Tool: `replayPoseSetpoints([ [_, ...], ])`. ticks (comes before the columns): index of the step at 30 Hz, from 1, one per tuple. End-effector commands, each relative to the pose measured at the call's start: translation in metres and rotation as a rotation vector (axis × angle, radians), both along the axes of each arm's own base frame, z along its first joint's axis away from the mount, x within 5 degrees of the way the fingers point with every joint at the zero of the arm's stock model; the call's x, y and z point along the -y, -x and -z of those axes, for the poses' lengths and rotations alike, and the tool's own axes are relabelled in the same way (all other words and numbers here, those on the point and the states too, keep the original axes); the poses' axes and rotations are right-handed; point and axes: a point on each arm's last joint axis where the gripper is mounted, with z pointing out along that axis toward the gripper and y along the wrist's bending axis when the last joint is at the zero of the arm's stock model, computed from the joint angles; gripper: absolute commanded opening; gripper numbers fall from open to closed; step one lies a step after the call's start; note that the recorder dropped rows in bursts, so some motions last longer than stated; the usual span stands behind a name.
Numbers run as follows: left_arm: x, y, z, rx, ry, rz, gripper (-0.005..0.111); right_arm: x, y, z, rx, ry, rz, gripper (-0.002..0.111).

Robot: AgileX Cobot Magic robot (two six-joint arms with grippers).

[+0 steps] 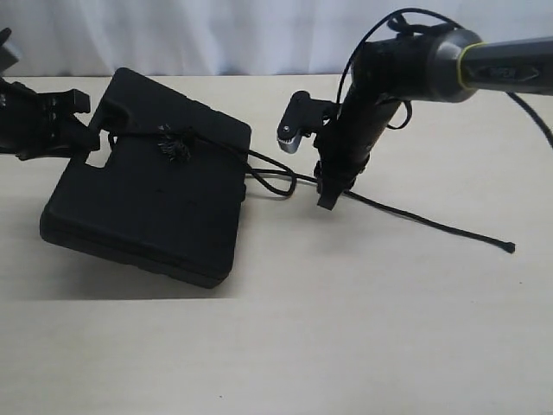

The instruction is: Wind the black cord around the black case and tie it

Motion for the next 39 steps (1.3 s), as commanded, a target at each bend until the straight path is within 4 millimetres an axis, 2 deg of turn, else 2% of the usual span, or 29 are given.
replayPoseSetpoints([
  [1,-0.001,0.000,-0.008,0.020,0.013,-0.018,0.000,-0.003,-0.008,0.010,0.005,0.009,0.008,0.035],
  [7,-0.002,-0.001,-0.008,0.022,0.011,-0.021,0.000,-0.005,-0.015,0.024,0.053,-0.013,0.027,0.035],
  [8,-0.002,-0.001,-0.008,0.022,0.011,-0.021,0.000,-0.005,-0.016,0.025,0.056,-0.012,0.026,0.031],
  [9,-0.002,-0.001,-0.008,0.024,0.008,-0.024,0.000,-0.005,-0.016,0.025,0.054,-0.013,0.033,0.014],
  [10,-0.002,-0.001,-0.008,0.025,0.006,-0.026,0.000,-0.005,-0.016,0.025,0.052,-0.017,0.051,0.005],
  [13,-0.003,-0.001,-0.008,0.029,0.001,-0.031,0.000,0.000,-0.017,0.018,0.070,0.012,0.137,0.004],
  [17,-0.012,-0.001,-0.008,0.031,-0.002,-0.072,0.000,0.015,-0.009,-0.009,0.083,0.136,0.183,0.004],
  [19,-0.023,-0.001,-0.008,0.034,-0.007,-0.125,0.000,0.025,-0.001,-0.024,0.097,0.148,0.214,0.004],
  [21,-0.033,0.001,-0.008,0.031,-0.004,-0.163,0.000,0.041,0.007,-0.034,0.120,0.143,0.270,0.004],
  [22,-0.035,0.002,-0.008,0.031,-0.005,-0.169,0.000,0.055,0.011,-0.038,0.135,0.147,0.325,0.004],
  [26,-0.037,0.004,-0.003,0.026,-0.034,-0.183,0.000,0.109,0.023,-0.033,0.110,0.171,0.506,0.004],
  [30,-0.039,0.009,0.007,0.015,-0.067,-0.225,0.000,0.140,0.032,-0.015,0.069,0.177,0.580,0.004],
  [39,-0.040,0.010,0.009,0.014,-0.077,-0.237,0.000,0.140,0.030,-0.010,0.106,0.111,0.592,0.004],
])
